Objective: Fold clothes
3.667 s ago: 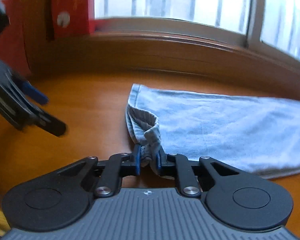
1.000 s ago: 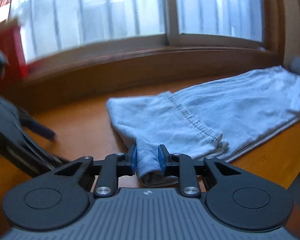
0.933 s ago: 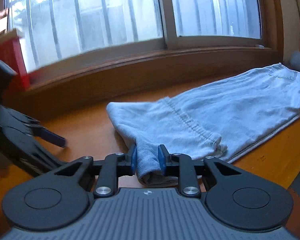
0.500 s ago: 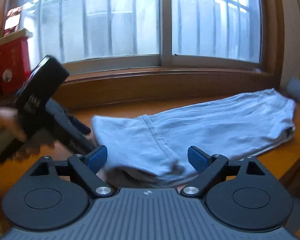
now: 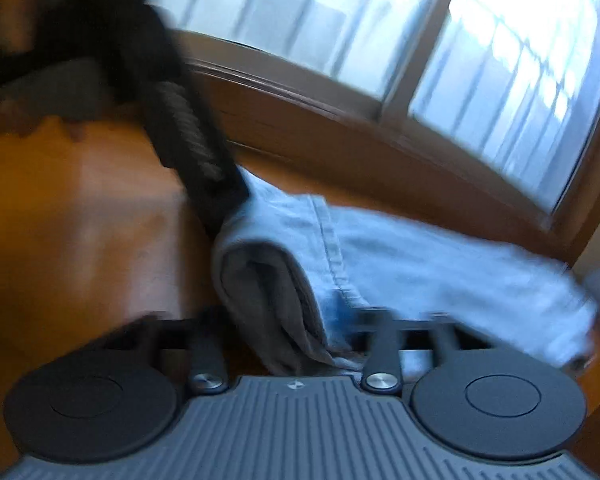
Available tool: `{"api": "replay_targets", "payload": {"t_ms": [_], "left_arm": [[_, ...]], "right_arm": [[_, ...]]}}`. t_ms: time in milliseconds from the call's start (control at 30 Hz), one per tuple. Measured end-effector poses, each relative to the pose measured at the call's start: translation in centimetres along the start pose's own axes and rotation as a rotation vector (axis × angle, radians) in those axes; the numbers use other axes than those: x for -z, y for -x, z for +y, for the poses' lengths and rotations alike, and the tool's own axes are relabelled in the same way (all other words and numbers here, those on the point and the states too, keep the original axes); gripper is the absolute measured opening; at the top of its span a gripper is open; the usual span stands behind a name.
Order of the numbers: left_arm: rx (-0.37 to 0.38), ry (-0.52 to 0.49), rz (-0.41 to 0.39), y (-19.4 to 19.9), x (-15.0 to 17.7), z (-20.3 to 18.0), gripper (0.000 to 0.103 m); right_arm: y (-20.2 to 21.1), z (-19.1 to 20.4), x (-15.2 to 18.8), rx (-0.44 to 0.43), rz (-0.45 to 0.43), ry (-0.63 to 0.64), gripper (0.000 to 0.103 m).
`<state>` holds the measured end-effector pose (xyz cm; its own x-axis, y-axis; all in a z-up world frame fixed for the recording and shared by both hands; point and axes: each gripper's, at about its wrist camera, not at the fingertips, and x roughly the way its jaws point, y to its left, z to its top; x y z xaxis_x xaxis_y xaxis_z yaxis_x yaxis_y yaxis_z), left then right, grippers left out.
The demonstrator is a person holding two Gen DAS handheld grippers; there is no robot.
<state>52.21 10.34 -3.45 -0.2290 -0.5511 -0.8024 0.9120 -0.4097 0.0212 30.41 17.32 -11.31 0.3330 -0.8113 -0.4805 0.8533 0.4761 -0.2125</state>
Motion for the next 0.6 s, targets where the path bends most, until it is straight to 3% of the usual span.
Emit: {"api": "replay_targets", "payload": {"t_ms": [267, 367, 467, 600], "left_arm": [[-0.044, 0.047, -0.101, 3.0, -2.4, 0.8, 0.103], [-0.050, 0.045, -0.128, 2.6, -4.3, 0.4, 0.103], [-0.047, 0.015, -0.143, 1.4, -6.5, -0.8, 0.103], [-0.030, -0.062, -0.140, -1.9, -9.6, -3.4, 0.103]], "right_arm": [[1.9, -6.4, -2.3, -0.213, -0.056, -0.414, 0.014], [1.8, -11.1, -1.8, -0.259, -0.086, -0.691, 0.014], [0.6, -15.8, 0.2, -0.196, -0.108, -0.971, 0.014], [-1.4, -17.6, 1.8, 0.018, -0.001, -0.918, 0.018]]}}
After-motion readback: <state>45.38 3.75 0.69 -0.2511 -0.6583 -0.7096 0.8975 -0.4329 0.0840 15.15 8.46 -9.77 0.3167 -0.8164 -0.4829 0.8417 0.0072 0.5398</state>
